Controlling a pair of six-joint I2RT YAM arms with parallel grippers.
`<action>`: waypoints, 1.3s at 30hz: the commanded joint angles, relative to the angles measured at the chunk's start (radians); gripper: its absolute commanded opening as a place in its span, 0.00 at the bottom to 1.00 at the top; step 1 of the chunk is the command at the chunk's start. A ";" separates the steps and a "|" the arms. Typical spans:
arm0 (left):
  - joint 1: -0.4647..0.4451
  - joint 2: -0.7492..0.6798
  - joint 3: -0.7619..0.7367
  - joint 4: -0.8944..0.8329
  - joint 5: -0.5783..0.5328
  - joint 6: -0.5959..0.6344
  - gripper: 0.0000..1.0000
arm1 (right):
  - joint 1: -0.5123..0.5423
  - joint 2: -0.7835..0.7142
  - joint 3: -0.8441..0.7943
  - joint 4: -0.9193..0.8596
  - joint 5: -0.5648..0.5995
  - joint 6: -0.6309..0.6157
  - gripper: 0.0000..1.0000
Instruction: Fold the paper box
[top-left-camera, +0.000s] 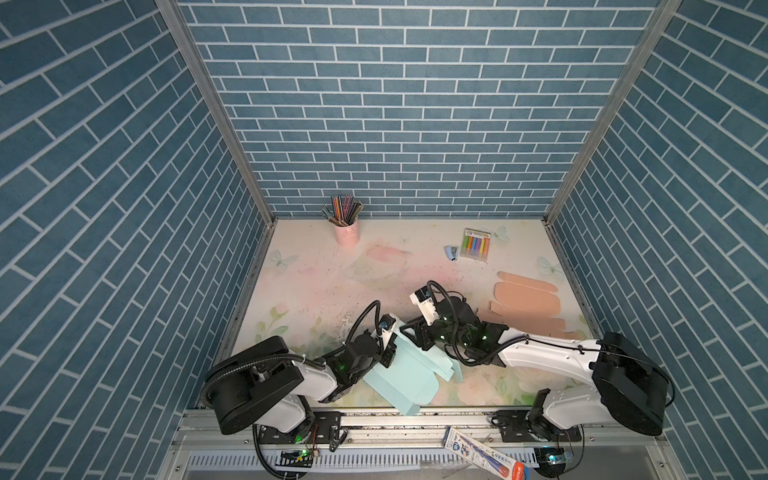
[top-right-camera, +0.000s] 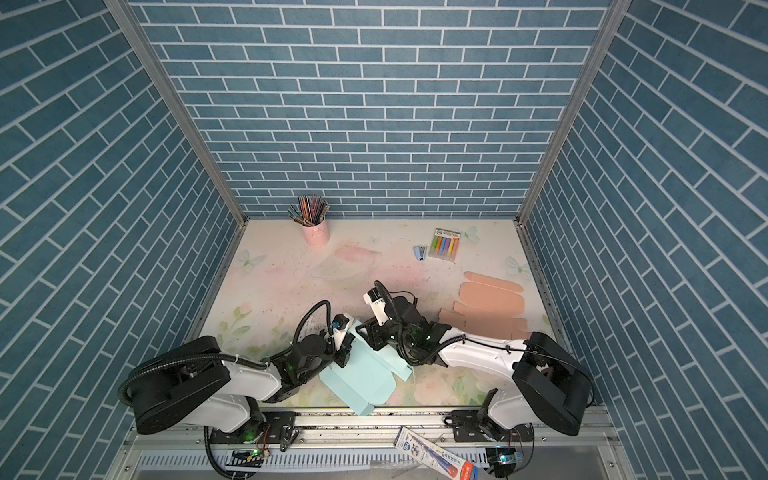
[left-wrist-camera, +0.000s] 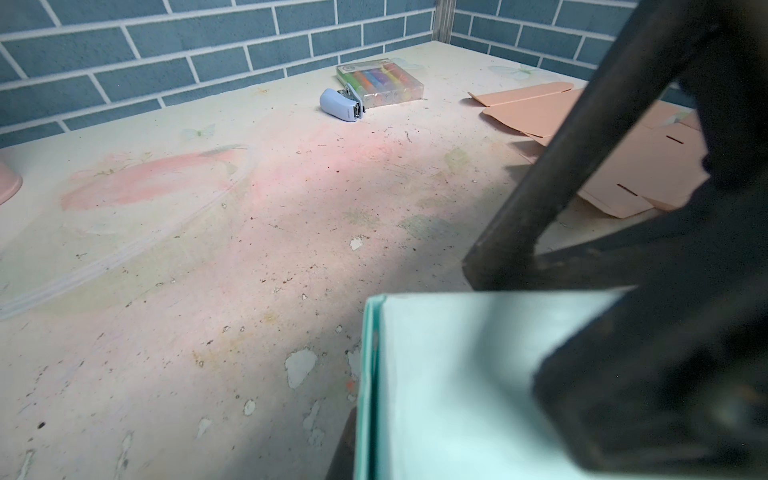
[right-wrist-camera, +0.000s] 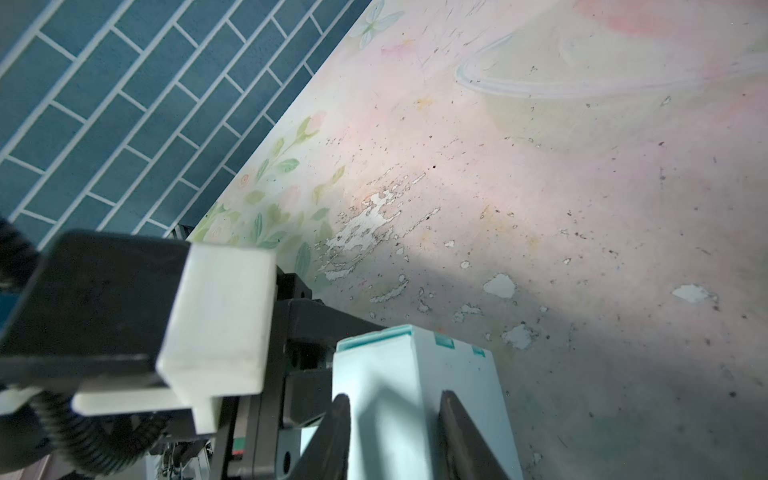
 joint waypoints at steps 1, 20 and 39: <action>-0.001 0.003 -0.014 0.044 -0.029 -0.004 0.13 | 0.004 -0.025 -0.012 0.017 0.007 0.037 0.36; -0.011 -0.035 -0.020 0.041 -0.019 0.000 0.20 | 0.003 -0.056 -0.063 0.050 0.048 0.124 0.32; -0.011 -0.065 -0.036 0.092 -0.035 -0.021 0.02 | 0.004 -0.036 -0.063 0.058 0.015 0.177 0.29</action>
